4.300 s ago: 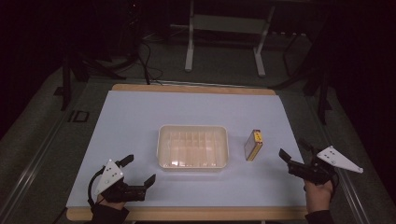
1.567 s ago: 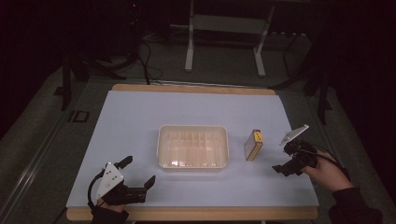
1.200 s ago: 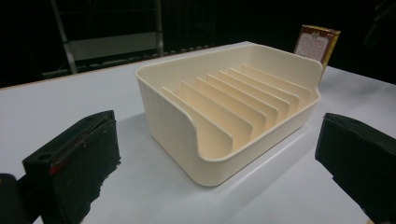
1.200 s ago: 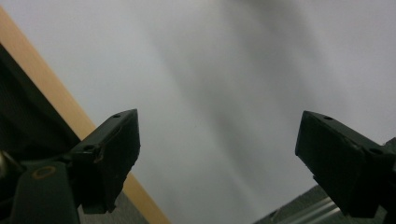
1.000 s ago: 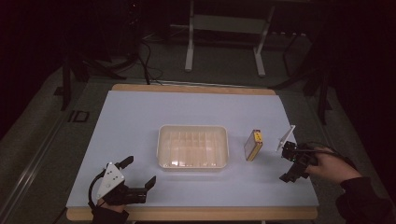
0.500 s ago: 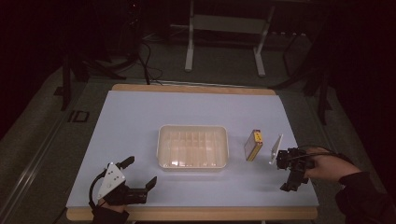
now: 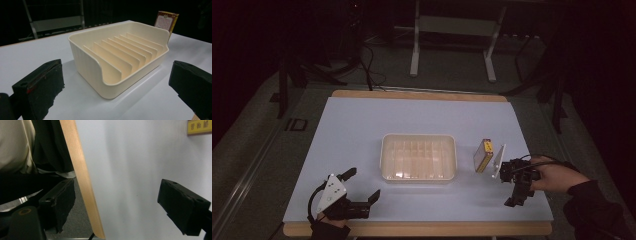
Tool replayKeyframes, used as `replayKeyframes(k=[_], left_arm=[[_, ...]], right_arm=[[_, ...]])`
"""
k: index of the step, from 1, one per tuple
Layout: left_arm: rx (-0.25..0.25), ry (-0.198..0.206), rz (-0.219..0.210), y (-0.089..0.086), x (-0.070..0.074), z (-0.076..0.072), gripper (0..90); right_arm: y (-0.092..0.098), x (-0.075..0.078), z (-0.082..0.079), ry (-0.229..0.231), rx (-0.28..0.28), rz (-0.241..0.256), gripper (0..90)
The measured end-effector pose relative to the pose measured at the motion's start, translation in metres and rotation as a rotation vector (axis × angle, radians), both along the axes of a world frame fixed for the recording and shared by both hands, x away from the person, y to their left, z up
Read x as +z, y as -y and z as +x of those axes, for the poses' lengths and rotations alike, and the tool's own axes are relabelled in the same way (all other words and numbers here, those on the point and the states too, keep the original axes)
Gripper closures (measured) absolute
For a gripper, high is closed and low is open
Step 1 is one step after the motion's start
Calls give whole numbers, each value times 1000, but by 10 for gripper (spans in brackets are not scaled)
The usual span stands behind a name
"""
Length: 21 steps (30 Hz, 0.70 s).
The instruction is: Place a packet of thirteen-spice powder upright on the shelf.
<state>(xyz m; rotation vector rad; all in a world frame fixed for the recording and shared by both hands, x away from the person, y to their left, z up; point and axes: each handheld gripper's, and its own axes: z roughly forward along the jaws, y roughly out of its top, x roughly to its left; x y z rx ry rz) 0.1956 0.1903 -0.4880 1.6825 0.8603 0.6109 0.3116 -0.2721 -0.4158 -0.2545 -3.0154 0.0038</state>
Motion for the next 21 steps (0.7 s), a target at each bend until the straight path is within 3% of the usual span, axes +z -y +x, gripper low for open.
replayKeyframes(k=[8,21], left_arm=[[-4,-1,-1,0,0,0,0],[-9,-1,0,0,0,0,0]], right_arm=[[-12,3,-1,7,61,8,139],[-34,11,0,-5,115,30,139]])
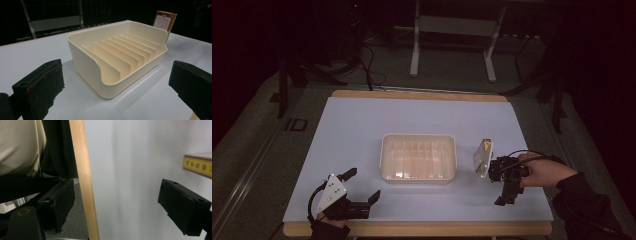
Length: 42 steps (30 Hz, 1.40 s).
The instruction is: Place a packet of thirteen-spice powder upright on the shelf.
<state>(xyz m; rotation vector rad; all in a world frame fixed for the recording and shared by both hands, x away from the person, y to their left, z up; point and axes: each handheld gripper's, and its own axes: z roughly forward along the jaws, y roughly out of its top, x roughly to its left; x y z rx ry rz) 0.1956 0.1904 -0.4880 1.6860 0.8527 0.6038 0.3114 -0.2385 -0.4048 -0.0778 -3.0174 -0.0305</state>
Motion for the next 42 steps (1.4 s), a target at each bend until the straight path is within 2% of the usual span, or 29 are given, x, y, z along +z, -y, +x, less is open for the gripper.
replayKeyframes(k=[6,18,21,24,25,31,33,35,36,40,42], left_arm=[[0,0,0,0,0,0,0],[-1,-2,0,0,0,1,0],[0,-5,0,0,-1,1,0],[2,-5,-3,-1,-1,1,0],[2,-6,-3,-1,-1,1,0],[0,-6,-9,-1,-1,1,0],[-1,-4,-11,-2,-1,1,0],[-3,-4,-9,-2,-1,1,0],[-5,-5,-9,-2,-1,1,0],[-7,-2,-13,-2,-1,0,0],[-9,-4,-16,-3,-1,-1,0]], right_arm=[[-7,5,2,1,15,0,139],[-11,21,10,11,8,2,141],[-12,30,15,20,12,25,141],[-12,32,15,23,11,26,140],[-13,39,16,39,9,24,139],[-13,52,24,72,-11,40,132],[-13,57,30,85,-34,55,128],[-12,62,35,83,-59,71,127],[-12,63,37,86,-53,72,128],[-12,67,44,128,-42,41,132],[-12,69,47,134,-48,34,135]])
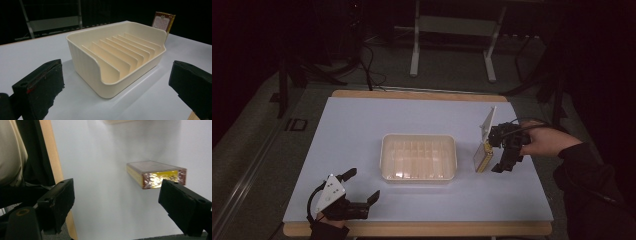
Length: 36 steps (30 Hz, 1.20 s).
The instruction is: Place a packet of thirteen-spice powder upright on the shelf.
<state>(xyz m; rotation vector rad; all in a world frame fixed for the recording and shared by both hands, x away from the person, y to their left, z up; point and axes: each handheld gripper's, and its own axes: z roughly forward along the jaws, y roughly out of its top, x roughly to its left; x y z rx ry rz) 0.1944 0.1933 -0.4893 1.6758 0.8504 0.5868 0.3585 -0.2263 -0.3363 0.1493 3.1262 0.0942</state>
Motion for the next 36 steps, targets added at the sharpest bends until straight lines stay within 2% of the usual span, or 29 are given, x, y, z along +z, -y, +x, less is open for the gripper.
replayKeyframes(k=[3,5,10,13,14,16,23,36], left_arm=[[2,1,2,-1,0,-1,0],[5,2,-3,-2,0,-3,0],[10,2,6,-4,-1,-6,0],[12,2,13,-5,-1,-8,0],[17,3,10,-5,-1,-8,0],[24,1,7,-7,-1,-9,0],[41,3,2,-11,-1,-14,0],[45,1,2,-12,-1,-17,0]], right_arm=[[-1,0,3,12,15,-14,131],[-1,0,7,4,14,-16,127],[-1,1,16,8,18,-3,125],[1,-1,16,79,59,-12,125],[1,-3,17,86,63,-13,126],[2,-6,21,72,63,-17,126],[5,-14,33,95,60,-26,123],[8,-35,53,51,38,-31,124]])
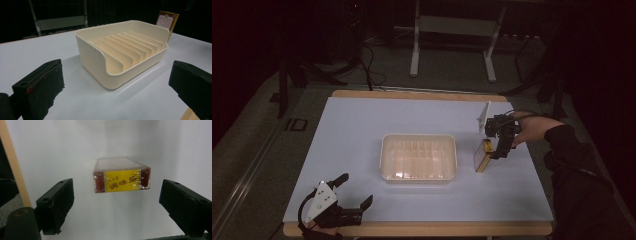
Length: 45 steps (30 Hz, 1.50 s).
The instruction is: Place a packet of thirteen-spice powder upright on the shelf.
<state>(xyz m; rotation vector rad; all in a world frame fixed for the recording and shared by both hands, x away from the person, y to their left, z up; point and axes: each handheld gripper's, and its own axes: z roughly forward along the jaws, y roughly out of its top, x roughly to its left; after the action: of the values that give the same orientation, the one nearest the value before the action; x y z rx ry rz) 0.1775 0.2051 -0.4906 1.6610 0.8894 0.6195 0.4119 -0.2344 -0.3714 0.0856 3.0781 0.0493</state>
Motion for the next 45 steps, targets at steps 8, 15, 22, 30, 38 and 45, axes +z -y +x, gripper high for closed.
replayKeyframes(k=[8,15,22,30,38,45], left_arm=[[-6,-2,6,0,0,0,0],[-8,-4,11,0,0,0,0],[-12,-9,14,1,-1,0,0],[-16,-9,7,0,-1,0,0],[-15,-8,8,1,-1,1,0],[-17,-3,9,2,-1,1,0]], right_arm=[[-2,-13,8,-32,-3,-13,130],[-2,-20,14,-60,8,-23,160],[-4,-25,17,-60,12,-28,241],[-4,-27,15,-72,47,-23,315],[2,-13,11,-74,51,51,317],[2,0,6,-85,64,76,317]])
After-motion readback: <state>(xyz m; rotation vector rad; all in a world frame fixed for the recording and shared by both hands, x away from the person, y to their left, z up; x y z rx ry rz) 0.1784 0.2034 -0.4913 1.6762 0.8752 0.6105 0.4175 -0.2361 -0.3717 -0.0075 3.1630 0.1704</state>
